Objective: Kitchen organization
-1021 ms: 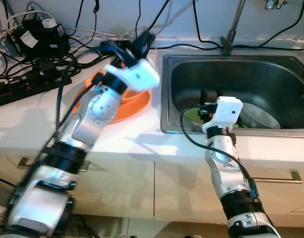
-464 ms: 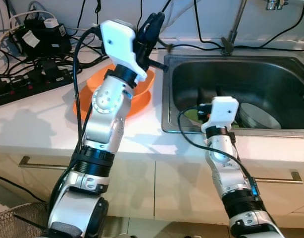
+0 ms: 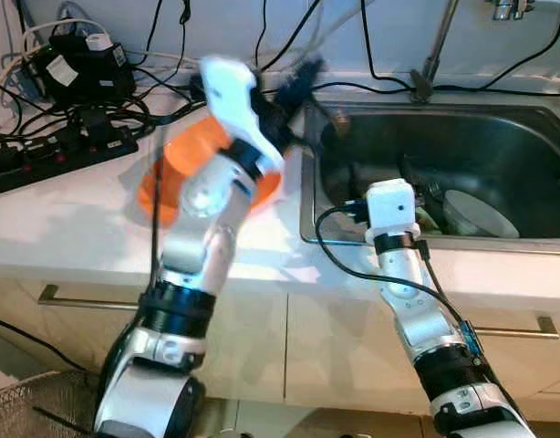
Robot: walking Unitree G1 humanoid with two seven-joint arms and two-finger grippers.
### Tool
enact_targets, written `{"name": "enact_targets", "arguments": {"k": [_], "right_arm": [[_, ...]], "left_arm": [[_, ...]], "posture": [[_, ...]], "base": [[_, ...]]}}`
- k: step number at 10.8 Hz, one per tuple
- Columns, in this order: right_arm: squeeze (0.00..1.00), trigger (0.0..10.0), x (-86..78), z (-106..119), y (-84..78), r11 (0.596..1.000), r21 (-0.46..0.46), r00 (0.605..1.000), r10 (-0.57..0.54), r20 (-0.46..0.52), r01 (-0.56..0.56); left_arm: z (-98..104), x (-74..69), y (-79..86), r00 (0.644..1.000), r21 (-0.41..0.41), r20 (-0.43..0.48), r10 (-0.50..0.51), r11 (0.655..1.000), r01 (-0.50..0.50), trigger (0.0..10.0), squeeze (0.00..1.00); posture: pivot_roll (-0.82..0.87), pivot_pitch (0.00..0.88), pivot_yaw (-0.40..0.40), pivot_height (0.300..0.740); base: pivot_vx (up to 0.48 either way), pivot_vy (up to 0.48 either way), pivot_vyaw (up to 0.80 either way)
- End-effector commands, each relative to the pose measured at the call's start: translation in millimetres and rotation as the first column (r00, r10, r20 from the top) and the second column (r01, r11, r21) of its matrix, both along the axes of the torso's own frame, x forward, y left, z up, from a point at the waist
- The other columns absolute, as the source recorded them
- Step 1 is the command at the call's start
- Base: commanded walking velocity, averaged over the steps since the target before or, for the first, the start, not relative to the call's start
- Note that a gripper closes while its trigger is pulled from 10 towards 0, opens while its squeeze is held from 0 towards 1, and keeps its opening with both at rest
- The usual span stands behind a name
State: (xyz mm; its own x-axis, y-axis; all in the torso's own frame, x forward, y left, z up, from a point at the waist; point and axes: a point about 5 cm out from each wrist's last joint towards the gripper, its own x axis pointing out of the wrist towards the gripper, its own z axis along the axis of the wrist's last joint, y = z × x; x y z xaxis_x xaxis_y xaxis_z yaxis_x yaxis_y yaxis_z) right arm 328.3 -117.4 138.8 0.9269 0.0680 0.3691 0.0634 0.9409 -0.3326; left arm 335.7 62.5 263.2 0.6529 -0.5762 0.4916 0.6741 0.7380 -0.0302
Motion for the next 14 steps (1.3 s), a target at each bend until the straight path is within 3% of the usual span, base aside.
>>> {"name": "enact_targets", "arguments": {"k": [1, 2, 9, 14], "right_arm": [[1.00, 10.0, -0.1, -10.8, -3.1, 1.000, -0.020, 0.999, -0.021, -0.047, 0.020], [0.00, 10.0, -0.2, -11.2, -1.8, 0.999, -0.027, 0.999, -0.021, -0.045, 0.020], [0.00, 10.0, -1.9, -9.5, 6.7, 1.000, -0.017, 1.000, 0.019, -0.023, -0.019], [0.00, 10.0, -1.8, 8.9, 12.9, 0.993, 0.074, 0.995, 0.090, 0.031, -0.092]], "left_arm": [[2.8, -3.7, -3.8, 0.999, 0.035, 0.024, -0.025, 0.999, 0.024, 10.0, 0.00], [1.2, -5.7, -6.7, 0.999, 0.039, 0.011, -0.050, 0.998, 0.050, 10.0, 0.00], [-18.3, -6.0, -14.3, 0.988, 0.053, -0.093, -0.121, 0.991, 0.126, 10.0, 0.00], [-29.7, 1.2, -15.8, 0.985, 0.106, -0.130, -0.114, 0.986, 0.128, 10.0, 0.00]], "posture": [[0.02, 0.000, 0.069, 0.740], [0.02, 0.000, 0.072, 0.740], [0.02, 0.000, 0.080, 0.740], [0.01, 0.002, 0.080, 0.740]], "base": [[0.000, 0.000, 0.00], [0.000, 0.000, 0.00], [0.000, 0.000, 0.00], [0.000, 0.000, 0.00]]}}
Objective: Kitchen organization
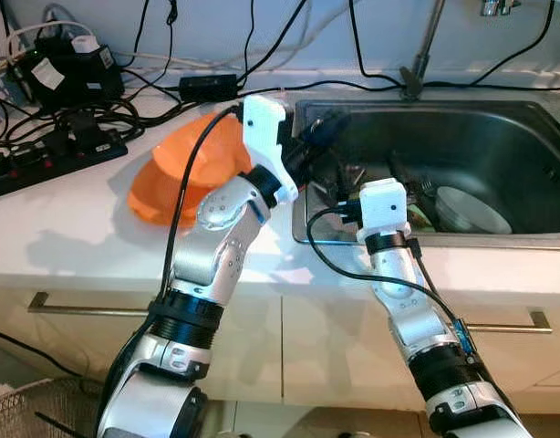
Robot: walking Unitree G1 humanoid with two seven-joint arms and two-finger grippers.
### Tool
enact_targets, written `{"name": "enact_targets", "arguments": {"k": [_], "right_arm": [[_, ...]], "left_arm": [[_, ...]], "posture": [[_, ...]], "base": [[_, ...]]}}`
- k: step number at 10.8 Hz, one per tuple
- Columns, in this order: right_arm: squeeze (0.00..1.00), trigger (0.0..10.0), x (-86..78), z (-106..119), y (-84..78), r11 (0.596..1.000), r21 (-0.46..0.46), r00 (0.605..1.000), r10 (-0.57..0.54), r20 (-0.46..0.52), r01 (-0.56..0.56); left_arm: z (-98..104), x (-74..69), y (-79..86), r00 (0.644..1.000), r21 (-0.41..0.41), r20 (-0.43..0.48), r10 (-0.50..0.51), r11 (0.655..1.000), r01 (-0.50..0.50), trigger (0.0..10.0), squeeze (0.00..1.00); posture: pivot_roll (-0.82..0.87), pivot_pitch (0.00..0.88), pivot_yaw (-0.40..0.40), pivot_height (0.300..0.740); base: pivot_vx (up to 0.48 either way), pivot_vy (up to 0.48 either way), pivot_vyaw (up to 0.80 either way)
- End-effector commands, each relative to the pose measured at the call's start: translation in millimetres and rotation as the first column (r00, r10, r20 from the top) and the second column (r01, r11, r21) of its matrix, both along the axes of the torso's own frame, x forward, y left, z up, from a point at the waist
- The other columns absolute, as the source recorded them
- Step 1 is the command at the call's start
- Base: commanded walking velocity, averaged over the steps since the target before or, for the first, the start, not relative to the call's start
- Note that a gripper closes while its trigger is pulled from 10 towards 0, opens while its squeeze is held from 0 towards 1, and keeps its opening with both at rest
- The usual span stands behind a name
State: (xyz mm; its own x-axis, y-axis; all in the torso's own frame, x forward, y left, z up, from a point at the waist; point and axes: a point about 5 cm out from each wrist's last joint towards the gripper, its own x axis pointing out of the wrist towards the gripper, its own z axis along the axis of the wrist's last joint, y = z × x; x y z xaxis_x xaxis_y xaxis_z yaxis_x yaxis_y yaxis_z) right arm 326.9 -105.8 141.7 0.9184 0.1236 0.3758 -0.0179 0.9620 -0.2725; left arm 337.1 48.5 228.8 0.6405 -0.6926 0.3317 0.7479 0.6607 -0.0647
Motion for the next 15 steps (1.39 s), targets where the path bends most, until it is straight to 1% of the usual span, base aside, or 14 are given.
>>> {"name": "enact_targets", "arguments": {"k": [1, 3, 4, 6, 9, 10, 11, 13, 15], "right_arm": [[0.00, 10.0, -0.5, 10.0, 3.3, 0.999, 0.023, 0.999, 0.022, 0.038, -0.023], [0.00, 10.0, -2.0, 14.6, 8.3, 0.997, 0.034, 0.996, 0.070, 0.051, -0.072], [0.00, 8.9, -3.3, 15.4, 11.7, 0.994, 0.033, 0.993, 0.105, 0.053, -0.106], [0.00, 0.0, -5.3, 15.6, 15.1, 0.990, 0.033, 0.989, 0.139, 0.053, -0.141], [0.00, 0.0, -5.8, 15.6, 15.2, 0.988, 0.035, 0.987, 0.151, 0.051, -0.153], [0.00, 0.0, -6.1, 15.6, 15.3, 0.987, 0.036, 0.987, 0.153, 0.051, -0.155], [0.00, 0.0, -6.2, 15.7, 15.3, 0.987, 0.036, 0.987, 0.154, 0.051, -0.156], [0.00, 0.0, -6.5, 15.2, 15.0, 0.987, 0.035, 0.987, 0.154, 0.051, -0.156], [0.00, 0.0, -6.7, 14.9, 15.3, 0.987, 0.034, 0.986, 0.158, 0.050, -0.160]], "left_arm": [[3.7, 0.7, -2.9, 1.000, 0.015, 0.022, -0.010, 1.000, 0.010, 10.0, 0.00], [1.9, 1.7, -5.5, 1.000, 0.020, 0.015, -0.017, 1.000, 0.017, 10.0, 0.00], [1.7, 2.3, -5.8, 1.000, 0.021, 0.014, -0.020, 1.000, 0.020, 10.0, 0.00], [1.8, 3.6, -5.3, 1.000, 0.022, 0.013, -0.022, 1.000, 0.022, 10.0, 0.00], [0.0, 4.8, -5.2, 1.000, 0.023, 0.000, -0.028, 0.999, 0.028, 10.0, 0.00], [0.2, 5.6, -4.8, 0.999, 0.010, -0.010, -0.030, 0.999, 0.030, 10.0, 0.00], [1.3, 9.0, -1.2, 0.999, -0.024, -0.033, -0.020, 1.000, 0.019, 10.0, 0.00], [1.0, 12.6, 3.5, 0.998, -0.062, -0.064, -0.007, 0.998, 0.003, 10.0, 0.00], [0.0, 14.0, 4.4, 0.997, -0.070, -0.079, -0.009, 0.998, 0.004, 10.0, 0.00]], "posture": [[0.01, 0.004, 0.079, 0.740], [0.01, 0.006, 0.078, 0.740], [0.01, 0.008, 0.076, 0.740], [0.01, 0.009, 0.076, 0.740], [0.01, 0.006, 0.076, 0.740], [0.01, 0.007, 0.077, 0.740], [0.01, 0.007, 0.077, 0.740], [0.01, 0.007, 0.076, 0.740], [0.01, 0.006, 0.077, 0.740]], "base": [[0.000, 0.000, 0.00], [0.000, 0.000, 0.00], [0.000, 0.000, 0.00], [0.000, 0.000, 0.00], [0.000, 0.000, 0.00], [0.000, 0.000, 0.00], [0.000, 0.000, 0.00], [0.000, 0.000, 0.00], [0.000, 0.000, 0.00]]}}
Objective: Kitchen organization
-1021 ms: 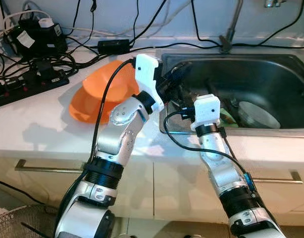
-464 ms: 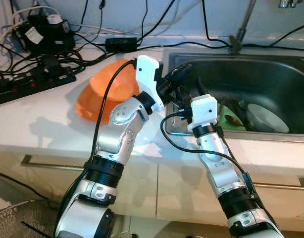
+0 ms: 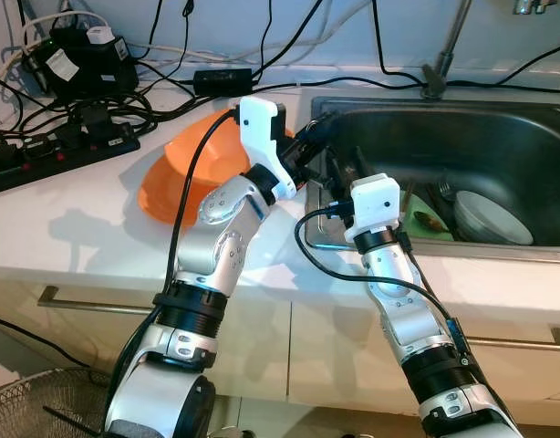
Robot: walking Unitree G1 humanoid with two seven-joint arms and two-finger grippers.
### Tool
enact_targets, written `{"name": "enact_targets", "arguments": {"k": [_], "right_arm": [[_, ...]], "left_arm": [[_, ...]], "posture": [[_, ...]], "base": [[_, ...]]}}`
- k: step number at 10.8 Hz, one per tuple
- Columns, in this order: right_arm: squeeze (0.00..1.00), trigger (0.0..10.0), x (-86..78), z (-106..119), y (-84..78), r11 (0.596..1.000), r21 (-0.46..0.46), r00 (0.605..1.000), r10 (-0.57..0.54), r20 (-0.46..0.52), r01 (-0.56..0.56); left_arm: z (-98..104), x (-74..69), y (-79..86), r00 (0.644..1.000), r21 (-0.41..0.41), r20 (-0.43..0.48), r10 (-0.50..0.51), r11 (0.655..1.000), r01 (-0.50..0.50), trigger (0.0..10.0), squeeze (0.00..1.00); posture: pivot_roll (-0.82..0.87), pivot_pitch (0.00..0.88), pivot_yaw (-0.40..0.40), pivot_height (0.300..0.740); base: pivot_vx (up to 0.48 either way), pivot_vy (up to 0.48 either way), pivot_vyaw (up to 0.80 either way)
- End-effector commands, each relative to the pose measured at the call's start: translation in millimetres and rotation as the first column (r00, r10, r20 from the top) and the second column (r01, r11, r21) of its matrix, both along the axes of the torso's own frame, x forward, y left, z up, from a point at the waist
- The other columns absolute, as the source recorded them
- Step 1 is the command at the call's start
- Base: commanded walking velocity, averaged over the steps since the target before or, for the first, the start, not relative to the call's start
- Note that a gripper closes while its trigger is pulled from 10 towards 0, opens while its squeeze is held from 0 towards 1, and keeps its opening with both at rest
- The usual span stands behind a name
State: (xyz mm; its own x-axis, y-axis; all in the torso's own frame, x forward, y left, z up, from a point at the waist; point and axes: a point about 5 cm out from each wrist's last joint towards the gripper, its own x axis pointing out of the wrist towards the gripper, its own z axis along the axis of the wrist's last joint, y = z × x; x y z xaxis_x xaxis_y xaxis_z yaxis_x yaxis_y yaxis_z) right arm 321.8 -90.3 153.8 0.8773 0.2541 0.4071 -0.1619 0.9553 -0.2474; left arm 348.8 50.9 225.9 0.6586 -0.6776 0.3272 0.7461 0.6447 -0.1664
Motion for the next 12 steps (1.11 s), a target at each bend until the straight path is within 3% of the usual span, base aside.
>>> {"name": "enact_targets", "arguments": {"k": [1, 9, 10, 11, 12], "right_arm": [[0.00, 0.0, -1.7, 2.6, -0.2, 1.000, 0.009, 1.000, 0.002, 0.017, -0.002], [0.00, 0.0, -0.5, -2.8, 0.1, 1.000, -0.011, 1.000, -0.011, -0.008, 0.011], [0.00, 0.0, -0.2, -3.3, -0.2, 1.000, -0.014, 1.000, -0.017, -0.010, 0.016], [0.00, 0.0, 0.0, -3.9, -0.4, 1.000, -0.016, 1.000, -0.022, -0.012, 0.022], [0.00, 0.0, 0.3, -4.5, -0.6, 0.999, -0.018, 1.000, -0.028, -0.014, 0.027]], "left_arm": [[2.8, 2.4, 1.6, 1.000, -0.003, -0.004, 0.000, 1.000, 0.000, 10.0, 0.00], [3.5, -1.3, -1.2, 0.999, 0.002, -0.010, -0.043, 0.999, 0.043, 10.0, 0.00], [4.2, -2.6, -2.2, 0.998, -0.004, -0.010, -0.054, 0.999, 0.054, 10.0, 0.08], [4.3, -4.2, -3.6, 0.997, -0.007, -0.011, -0.073, 0.997, 0.073, 10.0, 1.00], [4.5, -5.3, -4.3, 0.996, -0.010, -0.012, -0.086, 0.996, 0.086, 10.0, 1.00]], "posture": [[0.01, 0.009, 0.077, 0.740], [0.02, 0.010, 0.078, 0.740], [0.02, 0.010, 0.078, 0.740], [0.03, 0.008, 0.078, 0.740], [0.03, 0.009, 0.078, 0.740]], "base": [[0.000, 0.000, 0.00], [0.000, 0.000, 0.00], [0.000, 0.000, 0.00], [0.000, 0.000, 0.00], [0.000, 0.000, 0.00]]}}
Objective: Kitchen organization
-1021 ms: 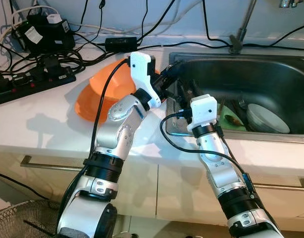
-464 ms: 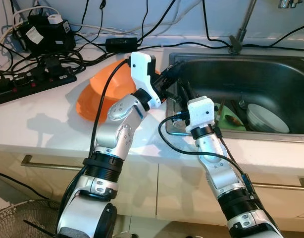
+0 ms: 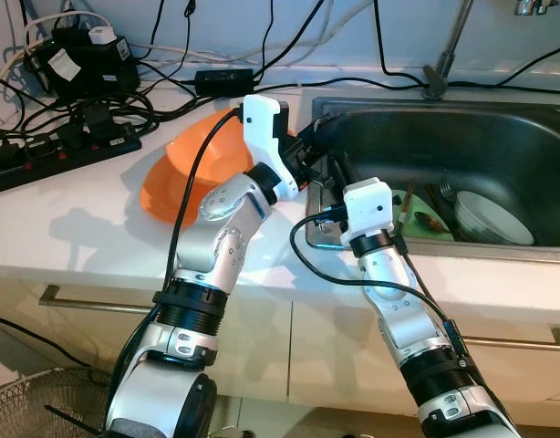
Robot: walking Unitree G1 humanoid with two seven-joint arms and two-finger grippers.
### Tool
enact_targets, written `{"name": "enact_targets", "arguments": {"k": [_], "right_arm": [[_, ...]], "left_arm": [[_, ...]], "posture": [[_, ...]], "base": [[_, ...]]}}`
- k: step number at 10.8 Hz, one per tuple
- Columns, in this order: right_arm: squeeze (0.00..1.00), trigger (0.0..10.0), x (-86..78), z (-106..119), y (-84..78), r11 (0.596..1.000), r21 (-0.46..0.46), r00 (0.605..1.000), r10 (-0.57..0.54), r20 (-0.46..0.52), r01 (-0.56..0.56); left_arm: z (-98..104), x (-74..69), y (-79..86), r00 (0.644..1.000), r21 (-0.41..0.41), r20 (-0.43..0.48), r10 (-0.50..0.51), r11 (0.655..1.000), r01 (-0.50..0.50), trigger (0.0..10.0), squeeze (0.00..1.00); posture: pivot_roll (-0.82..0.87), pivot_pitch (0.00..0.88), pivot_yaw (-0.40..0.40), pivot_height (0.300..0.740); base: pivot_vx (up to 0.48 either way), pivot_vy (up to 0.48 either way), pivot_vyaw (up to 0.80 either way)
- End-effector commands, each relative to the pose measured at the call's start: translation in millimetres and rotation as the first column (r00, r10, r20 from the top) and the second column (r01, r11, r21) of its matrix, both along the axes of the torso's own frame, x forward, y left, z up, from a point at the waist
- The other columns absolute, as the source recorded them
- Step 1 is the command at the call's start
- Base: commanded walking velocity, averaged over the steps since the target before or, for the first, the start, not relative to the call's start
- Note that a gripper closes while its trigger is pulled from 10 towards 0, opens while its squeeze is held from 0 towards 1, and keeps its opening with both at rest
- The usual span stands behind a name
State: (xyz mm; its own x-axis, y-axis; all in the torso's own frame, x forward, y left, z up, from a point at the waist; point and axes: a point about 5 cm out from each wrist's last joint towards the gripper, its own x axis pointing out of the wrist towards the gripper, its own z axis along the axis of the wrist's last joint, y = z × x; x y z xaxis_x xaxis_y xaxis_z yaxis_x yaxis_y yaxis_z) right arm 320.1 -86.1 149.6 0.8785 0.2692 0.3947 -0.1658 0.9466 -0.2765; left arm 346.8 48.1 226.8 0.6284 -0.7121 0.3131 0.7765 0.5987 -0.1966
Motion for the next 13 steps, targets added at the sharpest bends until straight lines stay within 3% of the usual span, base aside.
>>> {"name": "enact_targets", "arguments": {"k": [1, 5, 6, 7, 11, 12, 13], "right_arm": [[0.00, 0.0, 2.5, -0.5, -5.3, 0.999, 0.013, 0.999, -0.036, -0.010, 0.037], [0.00, 0.0, 9.5, -2.7, -18.8, 0.992, -0.001, 0.992, -0.125, -0.027, 0.125], [0.00, 0.0, 11.8, -2.0, -22.2, 0.990, -0.005, 0.990, -0.138, -0.026, 0.138], [0.00, 0.0, 13.8, -0.9, -24.5, 0.989, -0.008, 0.989, -0.149, -0.025, 0.149], [0.00, 0.0, 28.5, 2.3, -44.4, 0.971, -0.022, 0.970, -0.238, -0.050, 0.237], [0.00, 10.0, 34.8, 5.6, -56.4, 0.958, -0.024, 0.956, -0.285, -0.066, 0.284], [0.00, 10.0, 41.2, 12.9, -72.8, 0.941, 0.009, 0.939, -0.336, -0.073, 0.337]], "left_arm": [[4.3, -4.0, -1.5, 0.999, -0.007, 0.019, -0.035, 0.999, 0.035, 10.0, 1.00], [8.0, -6.0, -0.1, 0.998, -0.045, 0.013, -0.060, 0.997, 0.060, 10.0, 1.00], [8.8, -6.3, 1.0, 0.998, -0.051, 0.013, -0.058, 0.997, 0.058, 10.0, 0.91], [9.7, -6.8, 2.6, 0.998, -0.057, 0.015, -0.058, 0.997, 0.059, 10.0, 0.00], [6.0, -4.2, 18.6, 1.000, -0.080, -0.013, 0.012, 0.997, -0.013, 10.0, 0.00], [0.9, -3.1, 24.4, 0.998, -0.062, -0.023, 0.051, 0.997, -0.053, 10.0, 0.00], [-10.7, -3.3, 27.2, 0.996, 0.012, -0.028, 0.087, 0.996, -0.087, 10.0, 0.00]], "posture": [[0.03, 0.010, 0.078, 0.740], [0.03, 0.008, 0.077, 0.740], [0.03, 0.008, 0.074, 0.740], [0.03, 0.009, 0.074, 0.740], [0.03, 0.004, 0.071, 0.740], [0.03, 0.002, 0.069, 0.740], [0.03, 0.000, 0.069, 0.740]], "base": [[0.000, 0.000, 0.00], [0.000, 0.000, 0.00], [0.000, 0.000, 0.00], [0.000, 0.000, 0.00], [0.000, 0.000, 0.00], [0.000, 0.000, 0.00], [0.000, 0.000, 0.00]]}}
